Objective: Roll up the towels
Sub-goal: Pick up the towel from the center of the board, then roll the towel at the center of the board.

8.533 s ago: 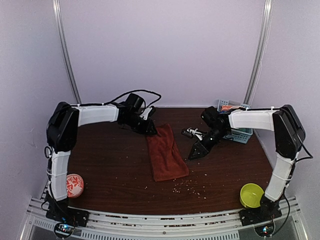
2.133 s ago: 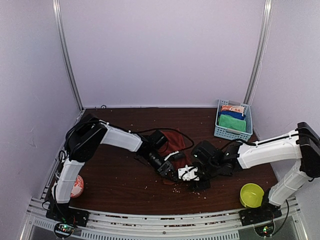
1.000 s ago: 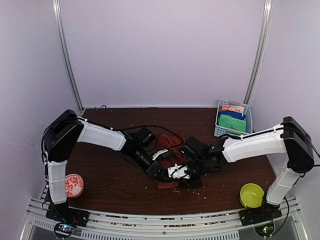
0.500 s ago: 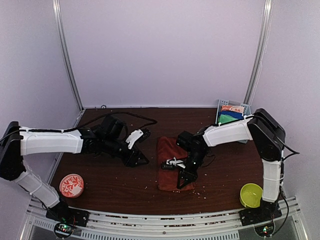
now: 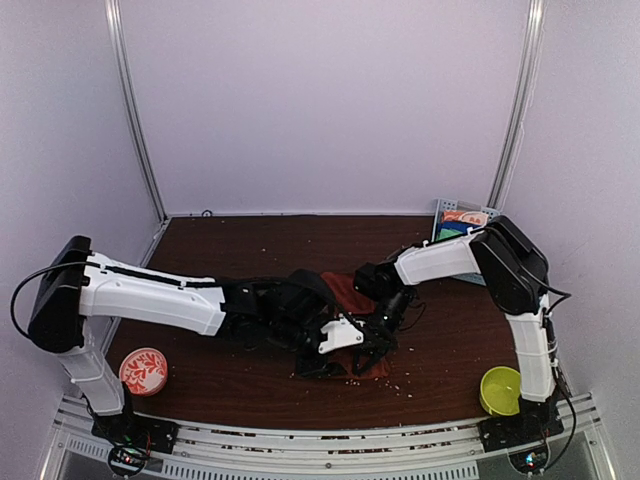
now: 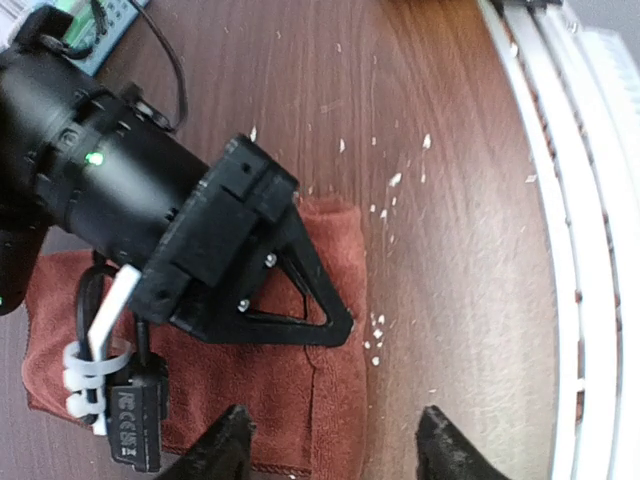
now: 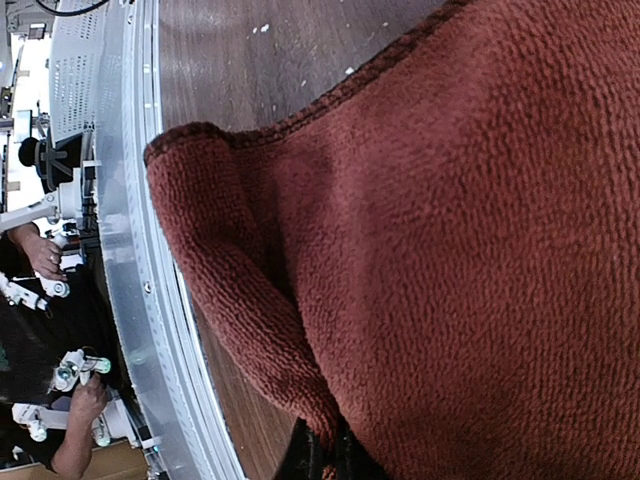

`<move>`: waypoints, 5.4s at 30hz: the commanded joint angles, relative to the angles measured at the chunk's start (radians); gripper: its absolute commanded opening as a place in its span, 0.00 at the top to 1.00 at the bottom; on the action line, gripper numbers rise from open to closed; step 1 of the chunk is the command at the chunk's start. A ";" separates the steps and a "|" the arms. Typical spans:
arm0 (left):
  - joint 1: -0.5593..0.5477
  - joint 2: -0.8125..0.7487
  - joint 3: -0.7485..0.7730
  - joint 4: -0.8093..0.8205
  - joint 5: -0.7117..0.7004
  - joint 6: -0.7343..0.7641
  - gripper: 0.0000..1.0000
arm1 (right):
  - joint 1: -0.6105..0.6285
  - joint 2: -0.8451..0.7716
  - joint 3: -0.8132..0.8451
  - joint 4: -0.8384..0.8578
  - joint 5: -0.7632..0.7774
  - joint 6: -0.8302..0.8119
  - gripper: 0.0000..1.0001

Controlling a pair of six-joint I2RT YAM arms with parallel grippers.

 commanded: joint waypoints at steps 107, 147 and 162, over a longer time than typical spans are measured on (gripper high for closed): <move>0.255 0.683 0.351 -0.195 0.901 -0.379 0.95 | 0.355 -0.670 -0.607 0.643 0.803 -0.211 0.59; 0.123 -0.394 -0.269 0.163 -0.081 -0.169 0.42 | 0.051 0.115 0.001 -0.114 0.042 -0.191 1.00; -0.025 0.169 0.083 -0.118 0.086 0.031 0.52 | 0.038 0.186 0.047 -0.152 0.022 -0.201 1.00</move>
